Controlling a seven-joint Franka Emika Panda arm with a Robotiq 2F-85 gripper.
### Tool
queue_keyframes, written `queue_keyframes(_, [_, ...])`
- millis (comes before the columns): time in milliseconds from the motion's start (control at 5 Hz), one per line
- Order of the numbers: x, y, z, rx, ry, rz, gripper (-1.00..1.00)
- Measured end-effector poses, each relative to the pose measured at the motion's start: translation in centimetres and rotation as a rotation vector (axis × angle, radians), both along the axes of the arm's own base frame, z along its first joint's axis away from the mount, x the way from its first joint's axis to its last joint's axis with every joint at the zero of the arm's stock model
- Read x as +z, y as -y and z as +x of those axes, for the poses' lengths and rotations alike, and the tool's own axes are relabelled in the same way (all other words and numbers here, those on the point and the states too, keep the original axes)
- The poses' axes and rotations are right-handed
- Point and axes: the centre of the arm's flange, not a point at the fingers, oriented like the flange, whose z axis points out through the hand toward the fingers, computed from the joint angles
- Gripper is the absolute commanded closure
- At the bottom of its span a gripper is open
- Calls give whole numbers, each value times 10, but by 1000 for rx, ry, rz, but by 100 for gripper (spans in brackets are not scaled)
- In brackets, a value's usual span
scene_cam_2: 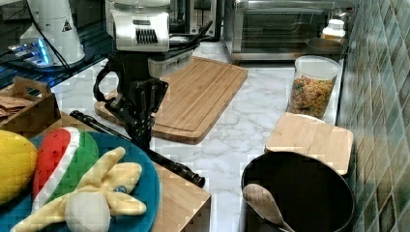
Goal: Close the drawer.
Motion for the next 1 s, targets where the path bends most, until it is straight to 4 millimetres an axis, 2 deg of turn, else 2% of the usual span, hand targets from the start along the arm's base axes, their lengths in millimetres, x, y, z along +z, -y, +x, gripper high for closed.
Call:
queue_keyframes(400, [-2,-11,5,70,-26,-55,100])
queue_keyframes(1000, [-2,-13,6,78,-30,-61,100])
